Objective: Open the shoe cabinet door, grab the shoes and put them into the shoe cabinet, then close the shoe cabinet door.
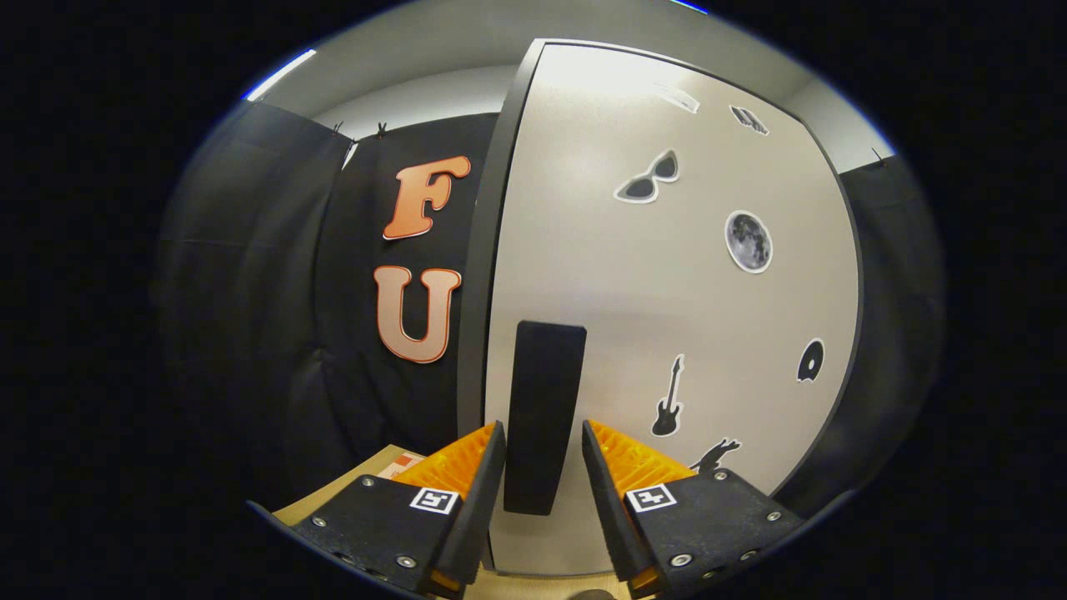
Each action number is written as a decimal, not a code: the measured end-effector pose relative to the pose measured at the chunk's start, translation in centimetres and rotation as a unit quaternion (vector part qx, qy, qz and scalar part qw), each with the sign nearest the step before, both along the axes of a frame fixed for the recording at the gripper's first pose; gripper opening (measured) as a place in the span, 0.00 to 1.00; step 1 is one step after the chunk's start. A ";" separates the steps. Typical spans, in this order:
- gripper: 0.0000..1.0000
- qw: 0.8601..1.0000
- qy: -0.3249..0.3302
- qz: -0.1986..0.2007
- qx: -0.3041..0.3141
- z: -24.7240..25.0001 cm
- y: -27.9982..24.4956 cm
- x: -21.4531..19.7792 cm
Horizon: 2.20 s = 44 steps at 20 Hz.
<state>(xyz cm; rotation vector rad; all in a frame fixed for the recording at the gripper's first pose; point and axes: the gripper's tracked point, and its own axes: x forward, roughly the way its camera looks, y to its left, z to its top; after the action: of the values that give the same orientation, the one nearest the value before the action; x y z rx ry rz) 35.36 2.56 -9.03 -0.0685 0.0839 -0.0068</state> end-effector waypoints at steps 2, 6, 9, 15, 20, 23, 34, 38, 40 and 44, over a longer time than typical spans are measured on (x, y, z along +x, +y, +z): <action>0.45 1.000 -0.001 0.000 0.011 0.0 0.3 0.1; 0.39 1.000 0.015 -0.006 0.021 -0.3 0.4 0.2; 0.33 0.999 0.024 -0.008 0.024 -0.3 0.3 0.1; 0.25 0.999 0.023 -0.003 0.042 -0.2 0.2 -0.8; 0.25 0.998 0.028 -0.011 0.046 -0.1 -0.4 -3.2; 0.25 0.998 0.026 -0.016 0.048 -0.1 -0.8 -4.8; 0.25 0.998 0.028 -0.034 0.038 -0.1 -4.0 -9.3; 0.25 0.999 0.022 -0.022 0.044 -0.1 -5.0 -10.5; 0.25 0.999 0.017 -0.011 0.037 -0.1 -5.6 -11.0; 0.25 0.999 0.020 0.018 0.031 -0.1 -6.9 -12.0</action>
<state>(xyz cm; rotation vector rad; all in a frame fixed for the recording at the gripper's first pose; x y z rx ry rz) 23.38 -4.35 -9.11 -0.0074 0.1219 0.0333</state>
